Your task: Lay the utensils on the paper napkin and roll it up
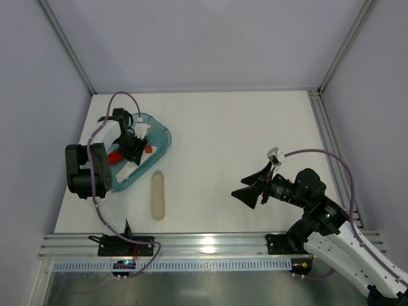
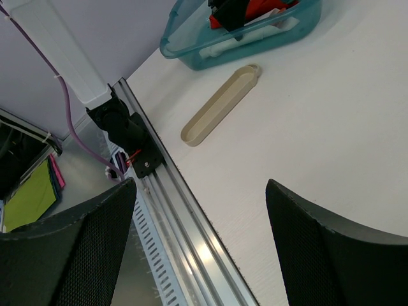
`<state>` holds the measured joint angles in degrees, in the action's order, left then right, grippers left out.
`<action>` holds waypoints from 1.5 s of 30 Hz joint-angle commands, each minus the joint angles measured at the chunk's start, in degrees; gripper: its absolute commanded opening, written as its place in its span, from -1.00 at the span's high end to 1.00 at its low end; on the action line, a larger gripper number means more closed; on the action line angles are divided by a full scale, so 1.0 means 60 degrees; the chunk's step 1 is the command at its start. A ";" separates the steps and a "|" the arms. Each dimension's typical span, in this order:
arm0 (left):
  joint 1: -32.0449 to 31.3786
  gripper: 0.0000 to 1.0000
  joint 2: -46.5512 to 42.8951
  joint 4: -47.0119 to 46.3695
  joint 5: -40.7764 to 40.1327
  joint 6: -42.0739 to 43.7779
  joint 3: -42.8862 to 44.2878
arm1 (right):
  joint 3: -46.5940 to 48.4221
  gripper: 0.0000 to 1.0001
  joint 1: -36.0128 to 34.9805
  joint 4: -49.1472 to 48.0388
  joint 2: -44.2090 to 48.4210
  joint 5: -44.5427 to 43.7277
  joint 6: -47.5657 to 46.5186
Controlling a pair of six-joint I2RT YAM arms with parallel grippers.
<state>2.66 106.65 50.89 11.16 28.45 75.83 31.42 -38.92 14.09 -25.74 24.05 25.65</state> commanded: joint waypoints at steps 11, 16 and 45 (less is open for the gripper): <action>-0.2475 -0.10 -0.3884 -0.0410 0.0612 -0.0830 0.1760 | 0.1733 -0.68 0.0011 0.1502 -0.0500 -0.1706 -0.0247; -0.4235 -0.99 -0.5964 -0.4282 0.3337 -0.3684 -0.0240 | 0.2321 -0.99 0.0011 0.1870 -0.0823 -0.3406 0.0411; -0.7415 -0.99 -0.8839 -0.4073 -0.1244 -1.0747 -0.3278 | 0.2717 -0.96 -0.0003 0.3585 -0.1306 -0.7188 0.0984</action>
<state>-40.93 54.11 25.08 5.76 -36.84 54.15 47.18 -38.89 36.07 -33.87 -18.31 31.79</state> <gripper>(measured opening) 0.995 0.980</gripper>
